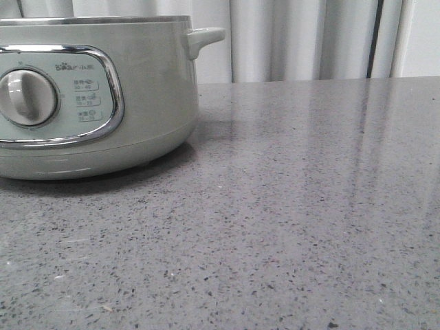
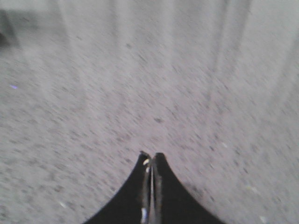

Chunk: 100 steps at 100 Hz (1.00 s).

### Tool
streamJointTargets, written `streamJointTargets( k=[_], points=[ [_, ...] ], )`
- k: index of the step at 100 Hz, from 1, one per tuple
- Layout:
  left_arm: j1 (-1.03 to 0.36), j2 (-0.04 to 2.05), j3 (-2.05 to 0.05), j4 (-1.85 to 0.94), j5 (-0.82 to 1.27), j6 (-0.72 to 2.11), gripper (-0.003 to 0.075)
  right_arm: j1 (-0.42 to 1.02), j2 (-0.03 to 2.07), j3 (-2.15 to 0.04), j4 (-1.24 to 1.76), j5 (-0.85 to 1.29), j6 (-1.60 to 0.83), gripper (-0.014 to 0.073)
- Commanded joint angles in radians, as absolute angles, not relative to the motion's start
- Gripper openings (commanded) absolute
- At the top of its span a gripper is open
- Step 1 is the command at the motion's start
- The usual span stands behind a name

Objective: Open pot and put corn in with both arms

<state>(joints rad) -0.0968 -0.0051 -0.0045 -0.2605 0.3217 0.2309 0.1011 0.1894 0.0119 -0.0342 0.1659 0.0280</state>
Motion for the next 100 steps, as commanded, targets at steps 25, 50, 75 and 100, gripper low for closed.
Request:
streamJointTargets(
  k=[25,50,75,100],
  points=[
    [-0.104,-0.035,0.024,-0.268,0.278,0.221,-0.0020,0.055,-0.034,0.028,-0.031,0.306,0.022,-0.0064],
    [-0.104,-0.033,0.024,-0.268,0.278,0.221,-0.0020,0.054,-0.034,0.028,-0.031,0.306,0.022,-0.0064],
    [-0.104,-0.033,0.024,-0.268,0.278,0.221,-0.0020,0.056,-0.034,0.028,-0.031,0.306,0.022,-0.0064],
    [-0.104,-0.033,0.024,-0.268,0.278,0.221,-0.0020,0.056,-0.034,0.028,-0.031,0.306,0.022,-0.0064]
  ],
)
